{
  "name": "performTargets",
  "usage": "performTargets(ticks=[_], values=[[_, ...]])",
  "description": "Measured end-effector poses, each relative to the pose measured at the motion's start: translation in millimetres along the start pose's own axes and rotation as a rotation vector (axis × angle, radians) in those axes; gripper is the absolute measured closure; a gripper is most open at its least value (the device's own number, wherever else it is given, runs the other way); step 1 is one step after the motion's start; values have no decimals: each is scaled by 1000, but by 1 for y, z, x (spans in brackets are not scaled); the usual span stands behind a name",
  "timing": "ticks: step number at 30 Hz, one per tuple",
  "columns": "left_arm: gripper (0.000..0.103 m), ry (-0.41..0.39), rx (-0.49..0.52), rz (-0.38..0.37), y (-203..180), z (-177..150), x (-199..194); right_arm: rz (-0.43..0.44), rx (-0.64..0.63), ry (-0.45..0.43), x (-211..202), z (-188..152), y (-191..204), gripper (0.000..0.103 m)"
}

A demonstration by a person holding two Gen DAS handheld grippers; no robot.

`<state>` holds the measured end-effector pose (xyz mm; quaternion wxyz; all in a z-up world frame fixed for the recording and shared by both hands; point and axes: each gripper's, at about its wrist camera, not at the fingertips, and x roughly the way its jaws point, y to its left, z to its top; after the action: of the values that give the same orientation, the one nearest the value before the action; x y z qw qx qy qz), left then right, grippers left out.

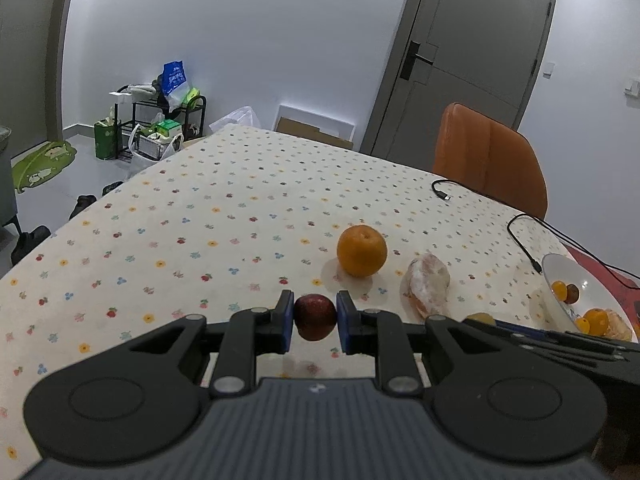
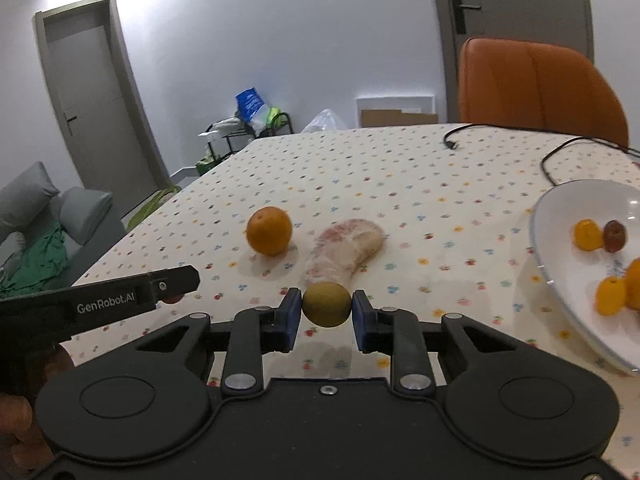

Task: Organize fruits
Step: 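Carry both plums over the white plate and open both tools to release them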

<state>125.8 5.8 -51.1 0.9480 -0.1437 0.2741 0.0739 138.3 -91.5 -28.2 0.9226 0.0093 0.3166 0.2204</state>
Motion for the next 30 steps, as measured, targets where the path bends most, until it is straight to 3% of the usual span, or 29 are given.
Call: performTargets(ticks=[16,30], values=[[82,-25,87,-29,-40,4,-11,-40,57,-94,-39,1,-34,77],[82,-49,187,-102,-93,11,-11,-115,132,-163,-69,0,-79,77]])
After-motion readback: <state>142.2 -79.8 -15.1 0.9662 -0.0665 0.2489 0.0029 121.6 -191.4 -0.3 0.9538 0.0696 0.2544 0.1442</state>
